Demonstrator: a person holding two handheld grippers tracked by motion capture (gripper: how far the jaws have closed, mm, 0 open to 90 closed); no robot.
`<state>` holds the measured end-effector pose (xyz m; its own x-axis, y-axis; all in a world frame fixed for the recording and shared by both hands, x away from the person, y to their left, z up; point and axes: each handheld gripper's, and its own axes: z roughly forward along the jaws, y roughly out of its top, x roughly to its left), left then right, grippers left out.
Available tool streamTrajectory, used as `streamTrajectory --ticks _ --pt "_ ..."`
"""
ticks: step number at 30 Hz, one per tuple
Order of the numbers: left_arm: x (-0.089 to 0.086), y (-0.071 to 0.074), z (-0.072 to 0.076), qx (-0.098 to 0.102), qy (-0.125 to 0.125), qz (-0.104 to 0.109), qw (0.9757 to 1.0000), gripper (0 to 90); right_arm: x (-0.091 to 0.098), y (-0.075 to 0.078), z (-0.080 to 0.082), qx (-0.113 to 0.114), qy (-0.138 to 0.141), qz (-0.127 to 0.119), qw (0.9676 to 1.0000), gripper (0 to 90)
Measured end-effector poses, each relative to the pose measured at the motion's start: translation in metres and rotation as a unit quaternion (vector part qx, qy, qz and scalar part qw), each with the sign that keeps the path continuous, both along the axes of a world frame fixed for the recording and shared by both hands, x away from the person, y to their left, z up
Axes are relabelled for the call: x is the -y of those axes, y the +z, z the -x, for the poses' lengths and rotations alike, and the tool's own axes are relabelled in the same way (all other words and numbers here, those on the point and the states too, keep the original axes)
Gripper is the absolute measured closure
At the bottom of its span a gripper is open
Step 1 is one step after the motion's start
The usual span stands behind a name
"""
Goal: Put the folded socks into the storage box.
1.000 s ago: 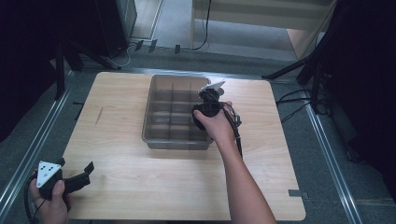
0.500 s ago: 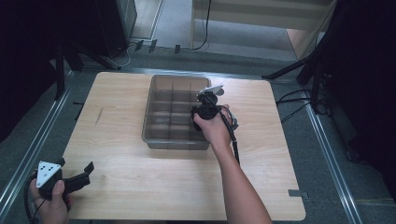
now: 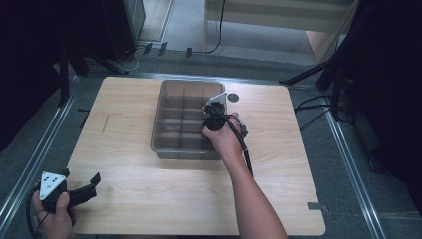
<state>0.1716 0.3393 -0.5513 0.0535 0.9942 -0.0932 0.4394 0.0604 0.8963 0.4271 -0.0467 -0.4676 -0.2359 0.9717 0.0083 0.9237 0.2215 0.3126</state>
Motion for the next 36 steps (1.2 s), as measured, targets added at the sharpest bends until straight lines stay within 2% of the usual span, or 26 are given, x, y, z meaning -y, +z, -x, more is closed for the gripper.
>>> streamTrajectory --ticks 1,2,3,6,8,13,17,19,22,23,24,25,28,29,30,32,34,36 --pt "0.000 0.000 0.000 -0.001 -0.001 0.000 1.0000 0.0 -0.004 -0.002 -0.001 -0.005 -0.002 0.013 0.9999 70.4" --pt "0.000 0.000 0.000 -0.001 -0.001 0.000 1.0000 0.0 -0.004 -0.002 -0.001 -0.005 -0.002 0.013 0.9999 70.4" --pt "0.000 0.000 0.000 -0.001 0.000 0.000 1.0000 0.0 -0.009 -0.008 -0.003 -0.017 -0.008 0.029 0.9994 70.5" --pt "-0.001 0.000 0.000 0.000 0.000 0.002 1.0000 0.0 -0.011 -0.015 -0.005 -0.030 -0.016 0.034 0.9989 70.6" --pt "-0.001 0.000 0.000 0.001 0.000 0.002 1.0000 0.0 -0.013 -0.022 -0.008 -0.041 -0.026 0.035 0.9982 70.5" --pt "-0.001 0.000 0.000 0.000 0.000 0.003 1.0000 0.0 -0.011 -0.018 -0.009 -0.047 -0.021 0.027 0.9983 67.7" --pt "-0.001 0.000 0.000 0.000 0.000 0.003 1.0000 0.0 -0.009 -0.015 -0.009 -0.048 -0.011 0.021 0.9986 59.5" --pt "0.000 0.000 0.000 -0.001 0.001 0.002 1.0000 0.0 -0.005 -0.010 -0.008 -0.050 -0.004 0.003 0.9987 52.8" --pt "0.000 0.000 0.000 -0.002 0.001 0.002 1.0000 0.0 -0.002 -0.005 -0.008 -0.051 -0.004 -0.004 0.9987 50.7" --pt "0.000 0.000 0.000 -0.002 0.001 0.002 1.0000 0.0 0.002 0.002 -0.008 -0.050 -0.003 -0.020 0.9985 48.7" --pt "0.000 0.000 0.000 -0.002 0.001 0.002 1.0000 0.0 0.002 0.002 -0.008 -0.050 -0.003 -0.020 0.9985 48.7" --pt "0.000 0.000 0.000 -0.002 0.001 0.001 1.0000 0.0 0.005 0.008 -0.008 -0.041 0.005 -0.031 0.9987 45.2" --pt "0.000 0.000 0.000 -0.002 0.001 0.001 1.0000 0.0 0.008 0.014 -0.007 -0.035 0.008 -0.039 0.9986 41.5" --pt "0.000 0.000 0.000 -0.002 0.001 0.001 1.0000 0.0 0.010 0.021 -0.006 -0.031 0.012 -0.048 0.9983 38.2" --pt "0.000 0.000 0.000 -0.002 0.001 0.000 1.0000 0.0 0.010 0.021 -0.006 -0.031 0.012 -0.048 0.9983 38.2" --pt "0.000 0.000 0.000 -0.002 0.001 0.000 1.0000 0.0 0.013 0.032 -0.005 -0.018 0.013 -0.050 0.9985 32.5" --pt "0.000 0.000 0.000 -0.002 0.001 0.000 1.0000 0.0 0.015 0.035 -0.005 -0.019 0.013 -0.056 0.9982 31.0" --pt "0.000 0.000 0.000 -0.002 0.001 0.000 1.0000 0.0 0.018 0.040 -0.004 -0.009 0.020 -0.061 0.9979 25.4"
